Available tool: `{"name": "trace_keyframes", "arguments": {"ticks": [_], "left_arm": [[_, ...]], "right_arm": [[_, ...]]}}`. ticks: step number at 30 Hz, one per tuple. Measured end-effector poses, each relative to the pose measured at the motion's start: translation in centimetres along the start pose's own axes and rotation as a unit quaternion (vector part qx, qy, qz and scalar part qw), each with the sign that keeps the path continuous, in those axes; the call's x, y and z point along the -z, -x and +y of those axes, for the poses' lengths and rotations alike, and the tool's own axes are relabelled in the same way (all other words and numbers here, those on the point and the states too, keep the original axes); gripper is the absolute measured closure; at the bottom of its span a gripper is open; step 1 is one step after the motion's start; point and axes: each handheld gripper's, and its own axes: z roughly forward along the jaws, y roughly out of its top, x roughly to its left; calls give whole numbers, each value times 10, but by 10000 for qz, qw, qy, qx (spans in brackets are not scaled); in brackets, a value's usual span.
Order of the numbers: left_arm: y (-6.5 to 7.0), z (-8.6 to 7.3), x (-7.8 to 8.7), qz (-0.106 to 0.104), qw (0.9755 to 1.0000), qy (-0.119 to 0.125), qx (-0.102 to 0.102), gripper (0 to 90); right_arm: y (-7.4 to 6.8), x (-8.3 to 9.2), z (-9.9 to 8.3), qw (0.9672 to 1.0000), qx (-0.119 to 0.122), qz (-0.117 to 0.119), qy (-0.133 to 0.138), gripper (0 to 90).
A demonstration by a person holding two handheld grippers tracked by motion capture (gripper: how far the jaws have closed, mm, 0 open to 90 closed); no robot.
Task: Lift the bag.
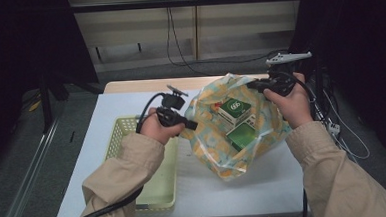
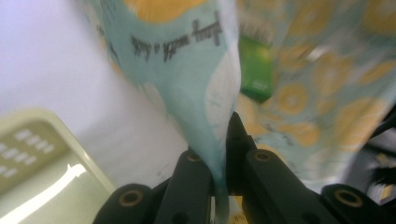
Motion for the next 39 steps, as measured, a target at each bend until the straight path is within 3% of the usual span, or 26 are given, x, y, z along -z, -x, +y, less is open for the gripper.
{"name": "trace_keyframes", "arguments": {"ticks": [4, 8, 10, 13, 15, 16, 18, 20, 21, 22, 24, 28, 33, 39], "left_arm": [[11, 38, 39, 122, 9988, 472, -91, 900], [21, 82, 75, 199, 9954, 915, -205, 900], [24, 100, 85, 239, 9937, 1064, -242, 900], [22, 107, 81, 392, 9942, 952, -295, 900], [14, 101, 71, 412, 9953, 835, -263, 892], [9, 96, 66, 467, 9949, 871, -203, 814], [-1, 85, 60, 666, 9940, 866, -38, 467], [-8, 71, 60, 692, 9929, 961, -122, 337], [-11, 63, 61, 701, 9928, 969, -122, 266], [-13, 55, 63, 748, 9921, 999, -144, 241], [-18, 40, 67, 699, 9915, 1084, -192, 194], [-27, 10, 76, 729, 9898, 1202, -214, 155], [-32, -25, 84, 606, 9902, 1230, -272, 128], [-40, -65, 82, 517, 9901, 1251, -374, 99]], "right_arm": [[-5, 11, 10, 9998, 40, 117, 174, 898], [-9, 26, 31, 9991, 142, 172, 367, 898], [-9, 32, 40, 9988, 179, 142, 434, 898], [-8, 33, 42, 9985, 38, 348, 431, 896], [-10, 26, 34, 9979, -44, 537, 365, 881], [-12, 21, 29, 9974, -105, 641, 306, 839], [-18, 10, 19, 9963, -190, 825, 135, 657], [-25, 4, 10, 9962, -173, 846, 83, 456], [-28, 3, 6, 9950, -191, 973, 77, 372], [-31, 3, 3, 9944, -185, 1034, 62, 317], [-34, 7, -2, 9950, -121, 980, 136, 288], [-35, 21, -12, 9929, -266, 1141, 191, 180], [-38, 41, -32, 9937, -176, 1098, 162, 173], [-37, 53, -69, 9951, -72, 985, 73, 169]]}}
